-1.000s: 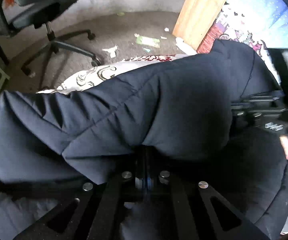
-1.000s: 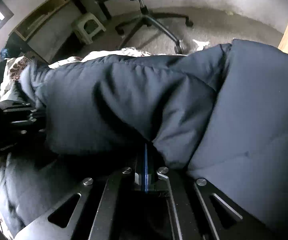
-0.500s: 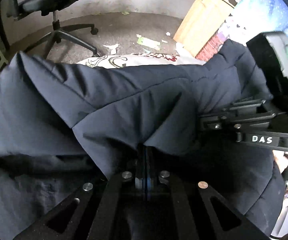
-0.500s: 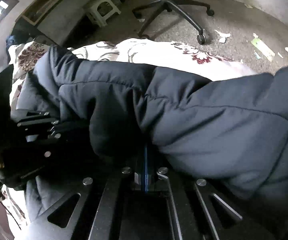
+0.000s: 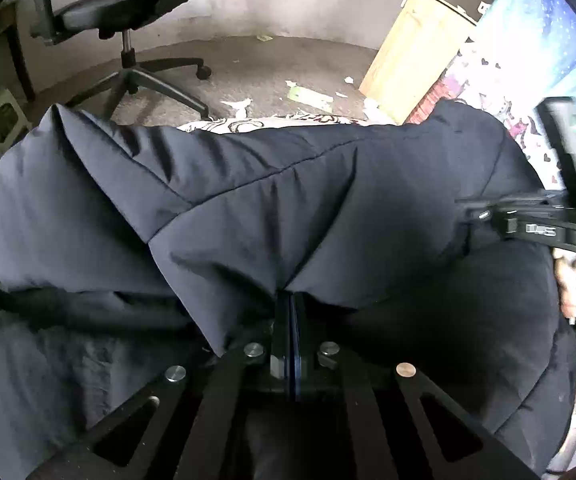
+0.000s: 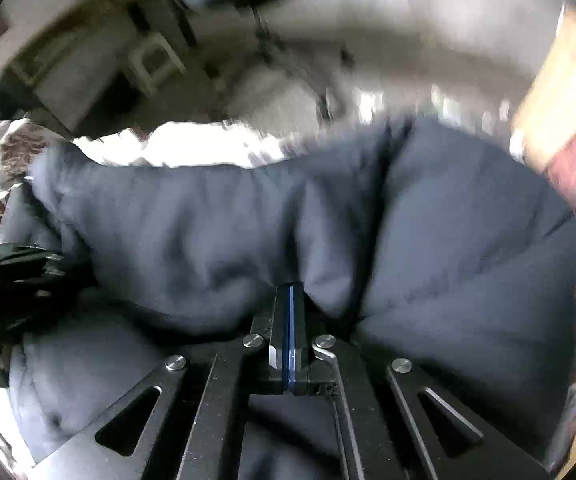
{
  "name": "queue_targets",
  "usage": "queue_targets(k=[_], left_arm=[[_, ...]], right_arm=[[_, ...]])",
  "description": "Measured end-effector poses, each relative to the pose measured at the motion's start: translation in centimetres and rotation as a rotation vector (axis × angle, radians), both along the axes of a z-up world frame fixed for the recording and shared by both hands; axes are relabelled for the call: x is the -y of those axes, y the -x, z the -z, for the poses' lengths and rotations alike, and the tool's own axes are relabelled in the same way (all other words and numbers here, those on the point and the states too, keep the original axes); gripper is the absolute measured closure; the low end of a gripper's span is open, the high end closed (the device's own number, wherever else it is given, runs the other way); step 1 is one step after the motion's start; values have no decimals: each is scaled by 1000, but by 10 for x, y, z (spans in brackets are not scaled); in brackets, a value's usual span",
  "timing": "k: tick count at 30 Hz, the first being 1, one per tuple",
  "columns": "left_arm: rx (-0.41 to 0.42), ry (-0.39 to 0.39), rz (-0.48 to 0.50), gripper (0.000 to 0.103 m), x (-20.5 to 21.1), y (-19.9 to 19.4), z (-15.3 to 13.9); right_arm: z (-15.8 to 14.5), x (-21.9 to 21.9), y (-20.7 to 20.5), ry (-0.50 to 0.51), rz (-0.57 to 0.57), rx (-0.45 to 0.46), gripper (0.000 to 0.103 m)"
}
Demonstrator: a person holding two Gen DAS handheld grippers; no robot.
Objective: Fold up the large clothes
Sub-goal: 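Lift the held jacket edges and fold them over toward the collar, then open both grippers and raise them off the folded navy jacket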
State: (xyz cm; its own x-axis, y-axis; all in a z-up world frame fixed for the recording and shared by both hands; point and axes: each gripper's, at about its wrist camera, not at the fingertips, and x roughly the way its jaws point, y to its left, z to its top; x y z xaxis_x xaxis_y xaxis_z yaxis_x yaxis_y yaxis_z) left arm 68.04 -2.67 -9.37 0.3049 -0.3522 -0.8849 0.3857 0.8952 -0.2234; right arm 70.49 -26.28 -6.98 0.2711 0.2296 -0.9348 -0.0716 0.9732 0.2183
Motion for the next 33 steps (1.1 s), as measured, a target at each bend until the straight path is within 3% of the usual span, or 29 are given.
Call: queue_targets(k=[7, 12, 20, 22, 24, 25, 26, 27, 29, 33], left_arm=[[46, 0, -42, 99, -1, 5, 1], [68, 43, -94, 99, -11, 11, -10], [195, 87, -220, 97, -24, 45, -43], [227, 95, -245, 91, -28, 56, -55], [252, 97, -268, 74, -32, 69, -67], [260, 98, -275, 67, -32, 74, -71], [274, 101, -284, 50, -34, 80, -77], [297, 99, -299, 34, -36, 89, -85], [344, 101, -323, 26, -38, 104, -100], [361, 107, -326, 16, -40, 125, -121]], right_arm=[[5, -33, 14, 145, -2, 140, 103], [-32, -2, 31, 17, 44, 230, 103], [-83, 26, 100, -9, 82, 403, 103], [-94, 26, 113, 0, 81, 428, 103], [-107, 26, 127, 12, 85, 457, 75], [-108, 25, 128, 3, 86, 473, 49], [-115, 26, 135, -11, 91, 501, 41], [-122, 25, 140, -15, 96, 519, 41], [-129, 25, 143, -23, 99, 532, 41], [-150, 16, 165, -6, 89, 565, 39]])
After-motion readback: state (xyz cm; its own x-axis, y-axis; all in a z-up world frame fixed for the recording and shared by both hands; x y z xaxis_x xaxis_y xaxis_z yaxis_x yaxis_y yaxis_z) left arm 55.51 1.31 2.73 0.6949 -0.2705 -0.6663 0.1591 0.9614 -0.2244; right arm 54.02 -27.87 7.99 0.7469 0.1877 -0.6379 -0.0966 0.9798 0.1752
